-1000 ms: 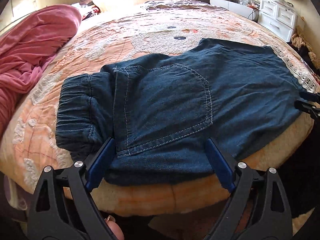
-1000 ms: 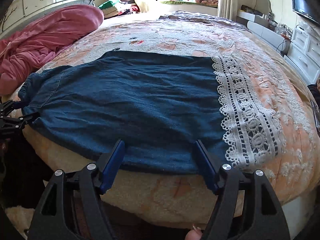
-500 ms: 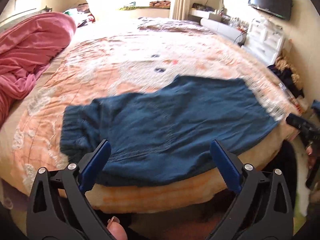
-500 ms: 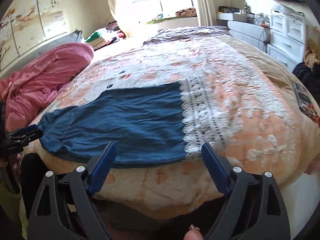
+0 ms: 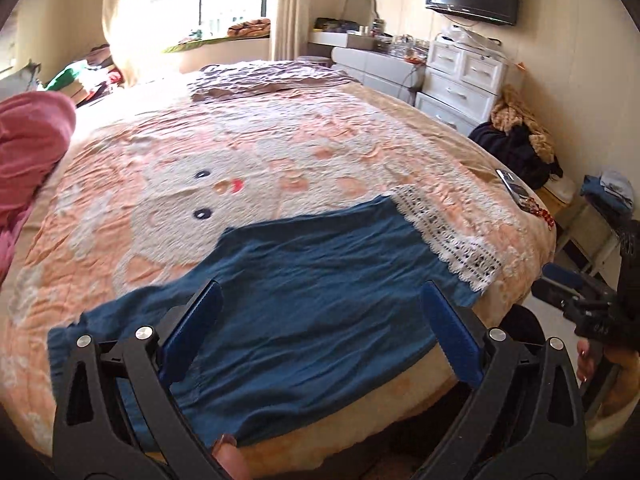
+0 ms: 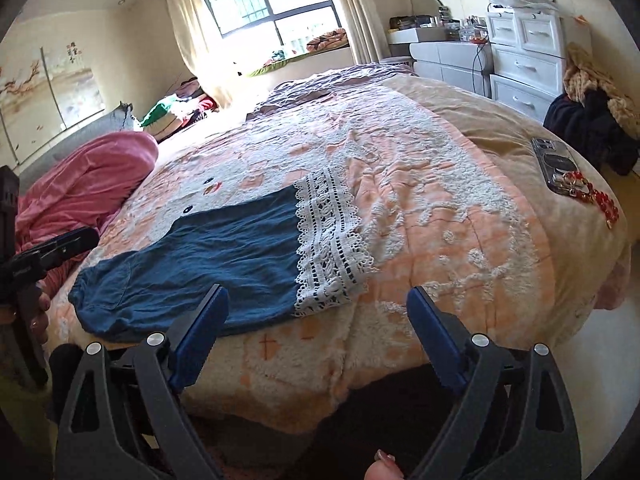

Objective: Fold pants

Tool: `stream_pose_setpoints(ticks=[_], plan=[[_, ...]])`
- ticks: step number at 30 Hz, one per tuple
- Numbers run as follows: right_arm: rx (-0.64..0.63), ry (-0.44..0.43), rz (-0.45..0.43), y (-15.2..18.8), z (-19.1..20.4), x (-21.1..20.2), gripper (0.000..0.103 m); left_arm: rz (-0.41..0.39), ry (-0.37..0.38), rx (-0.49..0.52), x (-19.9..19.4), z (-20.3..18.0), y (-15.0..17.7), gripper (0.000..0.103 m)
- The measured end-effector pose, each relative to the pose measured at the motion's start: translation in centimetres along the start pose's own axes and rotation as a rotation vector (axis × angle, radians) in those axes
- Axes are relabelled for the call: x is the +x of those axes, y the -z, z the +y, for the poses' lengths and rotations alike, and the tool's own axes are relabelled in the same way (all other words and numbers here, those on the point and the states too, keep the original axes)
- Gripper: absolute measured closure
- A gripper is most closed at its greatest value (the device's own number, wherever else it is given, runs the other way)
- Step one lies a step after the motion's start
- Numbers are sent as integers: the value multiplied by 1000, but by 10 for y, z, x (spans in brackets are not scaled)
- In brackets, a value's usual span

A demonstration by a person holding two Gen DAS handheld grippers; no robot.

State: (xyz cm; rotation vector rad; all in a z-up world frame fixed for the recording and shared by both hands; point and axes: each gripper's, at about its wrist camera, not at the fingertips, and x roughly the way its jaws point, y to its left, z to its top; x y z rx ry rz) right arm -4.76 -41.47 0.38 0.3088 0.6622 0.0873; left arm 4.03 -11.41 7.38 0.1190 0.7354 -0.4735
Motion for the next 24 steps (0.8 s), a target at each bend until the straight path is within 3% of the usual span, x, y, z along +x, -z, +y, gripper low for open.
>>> stream_pose_setpoints(ticks=[9,24], plan=[[36,-11,16,7,-7,12,13,33,33,93,51,-35,-31,10],[111,-16,59,12,-15,44,14,129,82,211,137,-61,-52,10]])
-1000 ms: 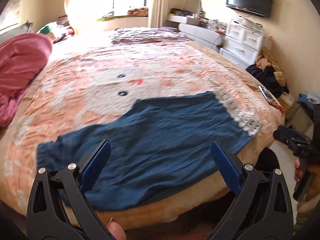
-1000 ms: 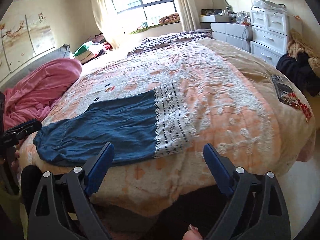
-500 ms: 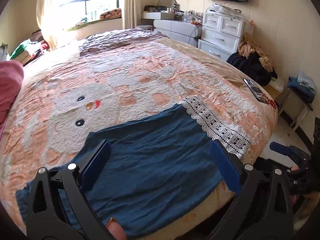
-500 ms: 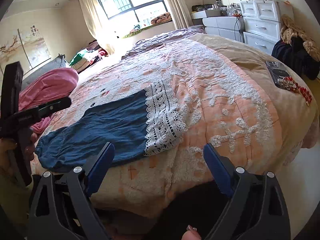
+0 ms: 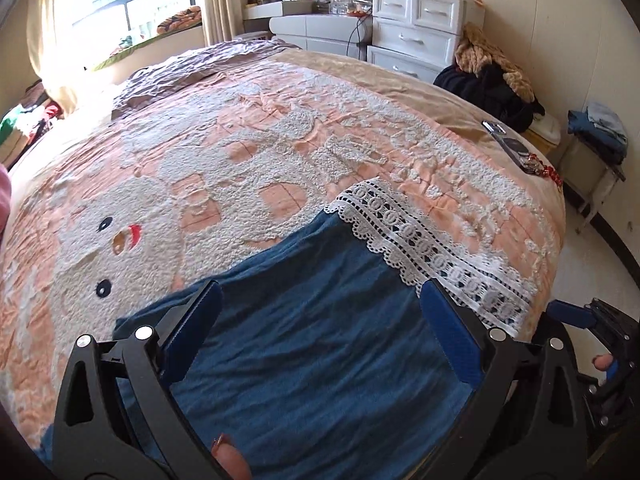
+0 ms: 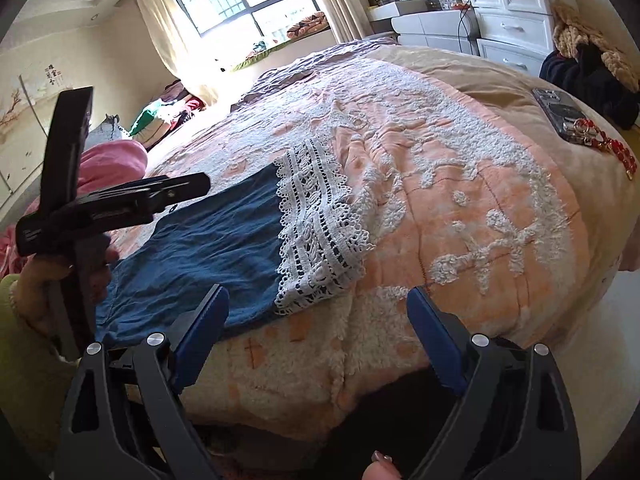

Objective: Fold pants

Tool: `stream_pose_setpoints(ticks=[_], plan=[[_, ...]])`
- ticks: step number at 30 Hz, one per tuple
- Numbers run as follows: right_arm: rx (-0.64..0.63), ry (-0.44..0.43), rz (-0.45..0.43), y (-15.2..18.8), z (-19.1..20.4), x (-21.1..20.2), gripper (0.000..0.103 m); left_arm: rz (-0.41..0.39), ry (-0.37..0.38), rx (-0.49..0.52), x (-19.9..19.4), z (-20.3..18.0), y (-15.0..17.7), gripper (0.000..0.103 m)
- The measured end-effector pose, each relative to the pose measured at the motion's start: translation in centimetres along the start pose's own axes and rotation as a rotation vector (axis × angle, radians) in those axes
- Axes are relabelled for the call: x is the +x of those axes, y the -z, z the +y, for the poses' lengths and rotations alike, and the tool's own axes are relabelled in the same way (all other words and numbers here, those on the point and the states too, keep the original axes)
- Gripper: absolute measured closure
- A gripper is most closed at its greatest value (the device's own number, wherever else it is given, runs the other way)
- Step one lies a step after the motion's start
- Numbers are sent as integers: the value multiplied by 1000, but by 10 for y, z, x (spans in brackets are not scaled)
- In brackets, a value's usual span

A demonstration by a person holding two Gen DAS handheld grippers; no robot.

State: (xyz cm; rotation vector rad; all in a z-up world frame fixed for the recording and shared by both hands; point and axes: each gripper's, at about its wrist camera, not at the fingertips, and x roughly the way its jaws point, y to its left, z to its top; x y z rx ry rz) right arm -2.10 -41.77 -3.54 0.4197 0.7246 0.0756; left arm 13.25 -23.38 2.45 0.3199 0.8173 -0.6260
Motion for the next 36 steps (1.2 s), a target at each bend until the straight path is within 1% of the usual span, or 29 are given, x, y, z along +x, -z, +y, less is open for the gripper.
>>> stream_pose_setpoints(ticks=[4,8,11,13,15,16,18,19,20,21,23,25,26,27,30,36], plan=[[17,1,0,-3,-1,7,14,36,-3,28,24,5,-13,10],[15,9,1,-6,-2,12,14,54,26,47,43,9,-24,10],[28,11,7,-7,-6,16,18,64,28,76,54,7,-31,10],[33,11,13,-8,-8,20,23,68,44,90,59,6,-35,10],[45,0,19,-7,-11,22,34,72,67,101,64,5,-39,10],[49,-3,21,-7,-12,23,36,71,74,107,66,4,-40,10],[47,-10,28,-7,-12,26,50,70,84,117,70,3,-44,10],[45,-12,28,-7,-11,26,53,72,90,120,73,2,-45,10],[43,-17,25,-7,-11,26,60,75,97,121,76,1,-47,11],[36,-27,26,-8,-10,27,64,80,104,122,80,1,-48,14],[30,-20,13,-9,-8,27,66,88,124,119,86,1,-49,18],[33,-28,-1,-10,-7,25,68,104,138,118,92,1,-49,24],[28,-32,-2,-11,-6,25,68,107,147,121,94,2,-49,30],[21,-34,-4,-11,-5,25,69,112,158,120,97,2,-49,33],[0,-32,-15,-12,-2,25,70,126,187,123,106,4,-49,38],[2,-43,-3,-14,-3,33,70,142,237,154,118,3,-46,40]])
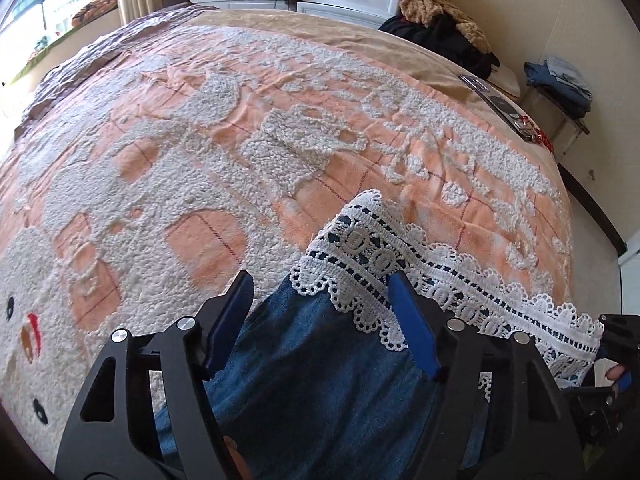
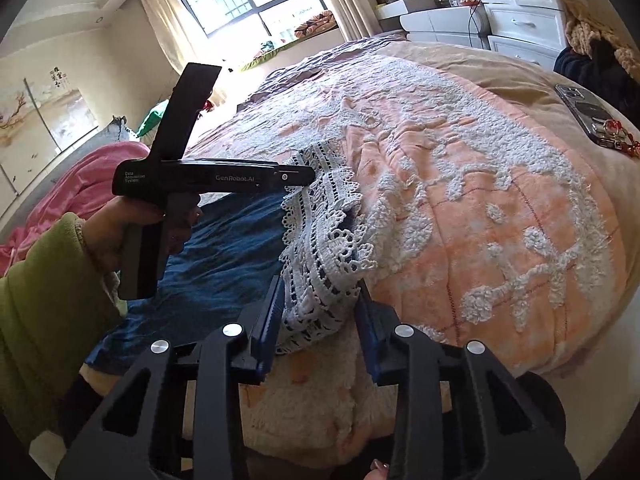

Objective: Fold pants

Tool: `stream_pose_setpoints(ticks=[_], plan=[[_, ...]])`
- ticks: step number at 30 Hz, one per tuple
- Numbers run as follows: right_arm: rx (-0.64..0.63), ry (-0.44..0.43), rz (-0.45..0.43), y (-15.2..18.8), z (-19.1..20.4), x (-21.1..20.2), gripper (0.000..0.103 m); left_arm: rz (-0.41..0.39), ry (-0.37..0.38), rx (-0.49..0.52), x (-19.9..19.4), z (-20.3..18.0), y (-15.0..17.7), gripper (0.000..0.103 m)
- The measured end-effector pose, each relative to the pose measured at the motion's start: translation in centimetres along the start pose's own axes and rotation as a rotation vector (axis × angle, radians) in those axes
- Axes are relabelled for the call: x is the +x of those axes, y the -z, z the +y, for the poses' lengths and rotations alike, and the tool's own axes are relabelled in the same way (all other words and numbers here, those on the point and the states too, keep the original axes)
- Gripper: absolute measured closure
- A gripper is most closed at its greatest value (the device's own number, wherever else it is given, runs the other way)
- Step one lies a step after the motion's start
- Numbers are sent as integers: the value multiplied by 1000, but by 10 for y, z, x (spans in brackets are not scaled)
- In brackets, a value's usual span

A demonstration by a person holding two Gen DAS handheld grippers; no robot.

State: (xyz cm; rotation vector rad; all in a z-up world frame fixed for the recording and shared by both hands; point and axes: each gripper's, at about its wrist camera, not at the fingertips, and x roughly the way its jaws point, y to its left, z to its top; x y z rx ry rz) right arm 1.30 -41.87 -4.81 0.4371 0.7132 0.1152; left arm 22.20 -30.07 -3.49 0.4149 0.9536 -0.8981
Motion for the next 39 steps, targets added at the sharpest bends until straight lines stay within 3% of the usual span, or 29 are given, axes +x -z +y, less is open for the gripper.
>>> stream_pose_setpoints(ticks=[16,27,32,39], plan=[[-10,3,19,2,6,10,70,0,61,2,13,6,-1,43],[-5,25,3,0,8,10,87,-14,119,39,11,-4,3,81],[-18,28,-13,-2,10,4,88,-38,122,46,4,-5,4,87],[-44,28,-37,-5,20,-6,89,-89,157,12,-14,-1,4,89]])
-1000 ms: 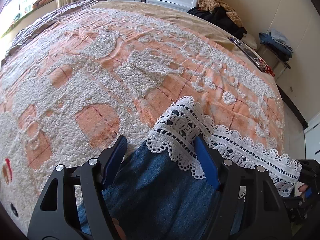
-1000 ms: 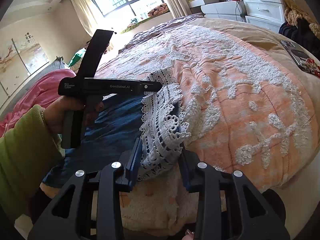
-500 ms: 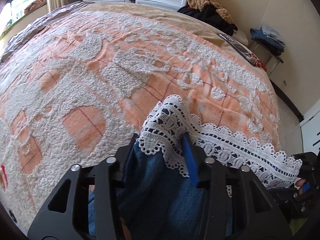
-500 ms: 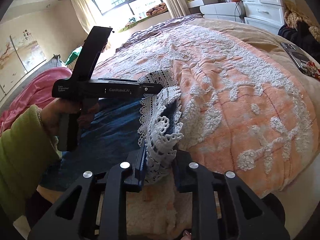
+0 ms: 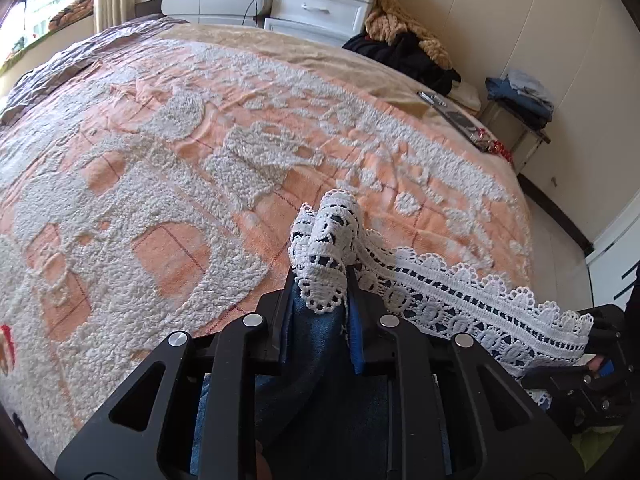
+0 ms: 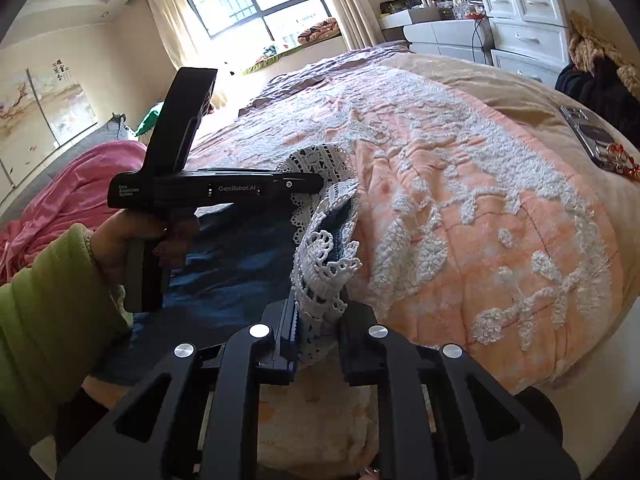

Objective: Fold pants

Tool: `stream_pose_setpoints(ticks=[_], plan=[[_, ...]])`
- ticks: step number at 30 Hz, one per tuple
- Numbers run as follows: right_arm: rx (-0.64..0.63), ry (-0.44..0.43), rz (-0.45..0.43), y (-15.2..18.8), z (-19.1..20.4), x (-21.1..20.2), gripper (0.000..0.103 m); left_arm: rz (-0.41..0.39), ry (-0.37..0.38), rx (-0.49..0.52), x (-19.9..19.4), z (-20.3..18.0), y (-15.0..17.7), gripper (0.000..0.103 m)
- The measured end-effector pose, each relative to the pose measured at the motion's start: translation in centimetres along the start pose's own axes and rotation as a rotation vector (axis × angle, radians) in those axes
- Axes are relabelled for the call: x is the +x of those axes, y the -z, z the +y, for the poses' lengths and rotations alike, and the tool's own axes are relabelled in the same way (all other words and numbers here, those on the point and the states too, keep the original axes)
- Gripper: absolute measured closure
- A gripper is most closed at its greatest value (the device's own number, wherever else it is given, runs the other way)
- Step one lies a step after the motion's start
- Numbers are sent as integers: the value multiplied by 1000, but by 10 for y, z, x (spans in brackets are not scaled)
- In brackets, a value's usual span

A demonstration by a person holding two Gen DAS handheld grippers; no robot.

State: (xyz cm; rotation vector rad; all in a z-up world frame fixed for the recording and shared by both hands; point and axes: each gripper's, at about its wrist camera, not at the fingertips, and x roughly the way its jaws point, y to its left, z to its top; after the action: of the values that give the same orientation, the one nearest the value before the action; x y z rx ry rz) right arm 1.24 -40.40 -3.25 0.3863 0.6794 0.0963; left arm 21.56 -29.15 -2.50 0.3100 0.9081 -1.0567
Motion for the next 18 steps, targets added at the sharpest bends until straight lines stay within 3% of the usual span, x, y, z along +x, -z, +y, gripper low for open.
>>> stream_pose_setpoints(ticks=[10,18], plan=[[-97,-51,-72,-12,41,-21,89,-133,42,-66,-67,18,7,89],[-278,-149,-83,-12,108,-15,89,-202,11,-140,-121,51,43,88]])
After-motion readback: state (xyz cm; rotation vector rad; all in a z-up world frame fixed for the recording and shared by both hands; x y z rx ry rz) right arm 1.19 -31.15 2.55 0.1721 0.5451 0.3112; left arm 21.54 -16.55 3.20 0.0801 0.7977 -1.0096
